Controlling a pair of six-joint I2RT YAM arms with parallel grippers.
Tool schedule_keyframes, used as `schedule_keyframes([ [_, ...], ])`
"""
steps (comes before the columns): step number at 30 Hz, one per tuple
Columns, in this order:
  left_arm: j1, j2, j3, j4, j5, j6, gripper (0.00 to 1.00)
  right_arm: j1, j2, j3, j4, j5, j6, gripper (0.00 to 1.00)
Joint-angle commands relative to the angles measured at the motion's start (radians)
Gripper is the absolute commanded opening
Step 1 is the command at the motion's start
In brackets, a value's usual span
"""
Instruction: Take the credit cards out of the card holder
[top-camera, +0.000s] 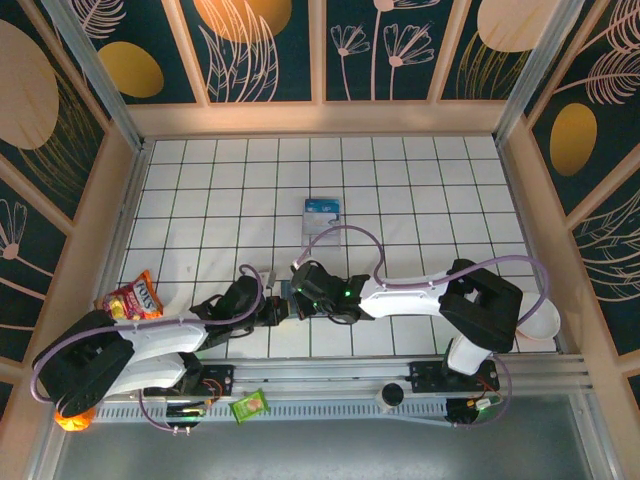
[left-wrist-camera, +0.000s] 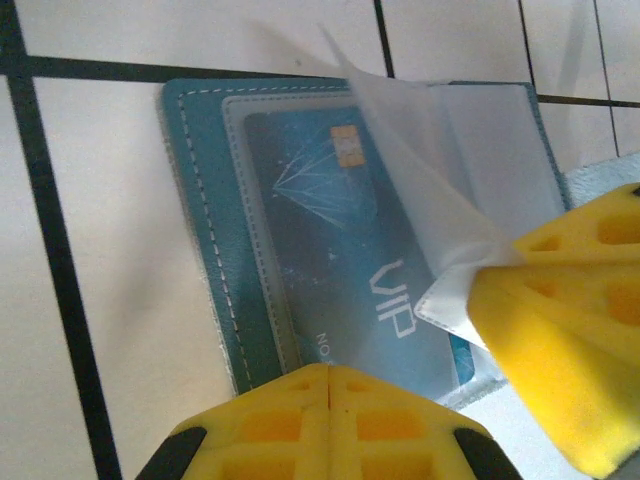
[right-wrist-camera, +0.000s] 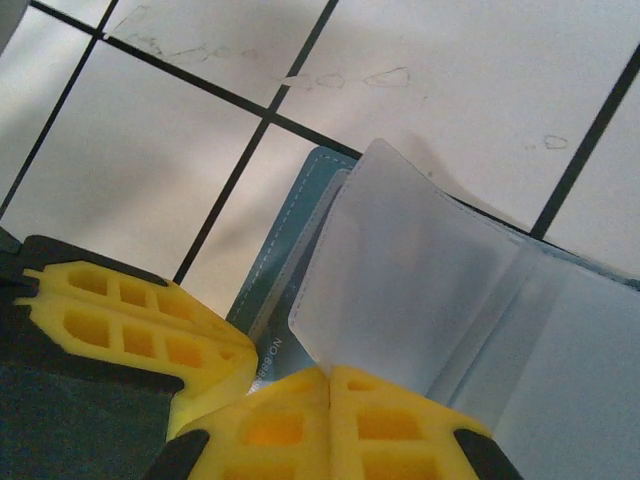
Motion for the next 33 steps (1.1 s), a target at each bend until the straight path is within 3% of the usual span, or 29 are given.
schedule_keyframes([
  [1, -0.005, 0.018, -0.029, 0.026, 0.000, -0.021, 0.00, 0.009, -0.033, -0.005, -0.033, 0.067, 0.060, 0.00],
  [2, -0.005, 0.019, -0.030, 0.029, 0.004, -0.022, 0.00, 0.010, -0.039, -0.013, -0.028, 0.056, 0.063, 0.02],
  [5, -0.005, -0.003, -0.027, 0.025, 0.012, -0.013, 0.00, 0.023, -0.060, -0.031, -0.014, 0.048, 0.055, 0.27],
  [9, -0.005, -0.034, -0.007, -0.001, 0.006, 0.004, 0.00, 0.036, -0.101, -0.044, -0.014, 0.080, 0.052, 0.37],
  [27, -0.024, -0.023, 0.098, -0.035, 0.018, 0.021, 0.06, -0.017, -0.244, -0.152, -0.108, 0.166, 0.165, 0.37],
  [33, -0.091, 0.135, 0.176, 0.040, 0.072, 0.010, 0.05, -0.065, -0.360, -0.209, -0.154, 0.219, 0.191, 0.36],
])
